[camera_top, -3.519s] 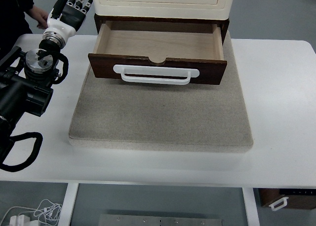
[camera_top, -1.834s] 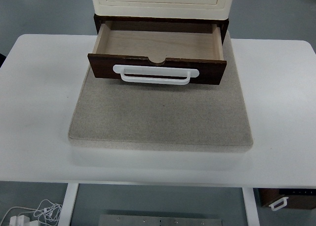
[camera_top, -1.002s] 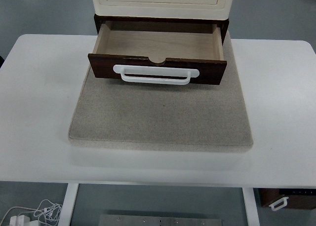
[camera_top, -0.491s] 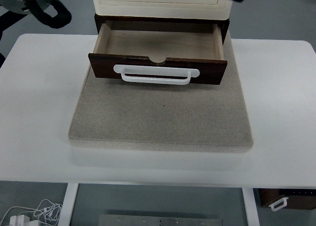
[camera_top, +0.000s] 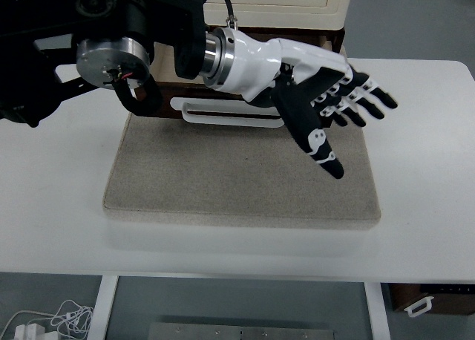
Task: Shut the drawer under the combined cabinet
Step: 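Swing the left hand over the open brown drawer front, then push the drawer front with the left hand toward the cabinet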
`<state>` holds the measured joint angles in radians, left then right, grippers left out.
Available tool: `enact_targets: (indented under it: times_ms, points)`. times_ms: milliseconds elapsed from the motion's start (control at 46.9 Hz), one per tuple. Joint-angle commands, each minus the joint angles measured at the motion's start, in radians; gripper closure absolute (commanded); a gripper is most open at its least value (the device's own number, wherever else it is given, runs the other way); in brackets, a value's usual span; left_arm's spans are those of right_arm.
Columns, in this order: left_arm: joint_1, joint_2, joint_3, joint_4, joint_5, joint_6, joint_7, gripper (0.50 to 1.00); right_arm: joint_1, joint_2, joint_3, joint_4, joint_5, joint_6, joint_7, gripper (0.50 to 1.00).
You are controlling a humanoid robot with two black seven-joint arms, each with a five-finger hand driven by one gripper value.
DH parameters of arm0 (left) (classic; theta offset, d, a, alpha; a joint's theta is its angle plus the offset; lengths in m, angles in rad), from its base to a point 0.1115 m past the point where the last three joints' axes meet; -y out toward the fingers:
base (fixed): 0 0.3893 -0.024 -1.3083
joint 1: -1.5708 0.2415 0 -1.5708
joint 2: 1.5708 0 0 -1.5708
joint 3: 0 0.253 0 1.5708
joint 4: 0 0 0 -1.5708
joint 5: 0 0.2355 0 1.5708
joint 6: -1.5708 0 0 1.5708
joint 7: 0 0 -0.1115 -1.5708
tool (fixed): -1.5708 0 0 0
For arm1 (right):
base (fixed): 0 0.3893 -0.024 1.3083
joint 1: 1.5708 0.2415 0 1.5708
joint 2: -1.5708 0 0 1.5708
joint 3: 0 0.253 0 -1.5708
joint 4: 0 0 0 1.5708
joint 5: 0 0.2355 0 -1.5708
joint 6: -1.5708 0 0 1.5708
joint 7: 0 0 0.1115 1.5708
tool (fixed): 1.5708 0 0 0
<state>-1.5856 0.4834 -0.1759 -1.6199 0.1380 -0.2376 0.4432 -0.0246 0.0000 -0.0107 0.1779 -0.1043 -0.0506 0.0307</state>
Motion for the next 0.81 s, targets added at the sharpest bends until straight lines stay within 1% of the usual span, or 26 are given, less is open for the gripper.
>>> enact_targets:
  times_ms: [0,85,277,427,789]
  points:
    - [-0.004,0.001,0.024,0.0,0.0,-0.022,0.051,0.5,0.0,0.0,0.0,0.0,0.0,0.0,0.0,0.548]
    - [-0.005,0.003,0.056,0.005,0.0,-0.026,0.094,0.5,0.0,0.0,0.0,0.0,0.0,0.0,0.0,0.548]
    - [-0.013,0.004,0.154,0.023,0.008,-0.054,0.144,0.5,-0.001,0.0,0.0,0.0,0.0,0.0,0.0,0.548]
    - [-0.004,0.003,0.211,0.063,0.02,-0.075,0.147,0.5,0.0,0.0,0.0,0.0,0.0,0.0,0.0,0.548]
    - [0.004,-0.003,0.211,0.17,0.068,-0.094,0.147,0.5,0.0,0.0,0.0,0.0,0.0,0.0,0.0,0.548]
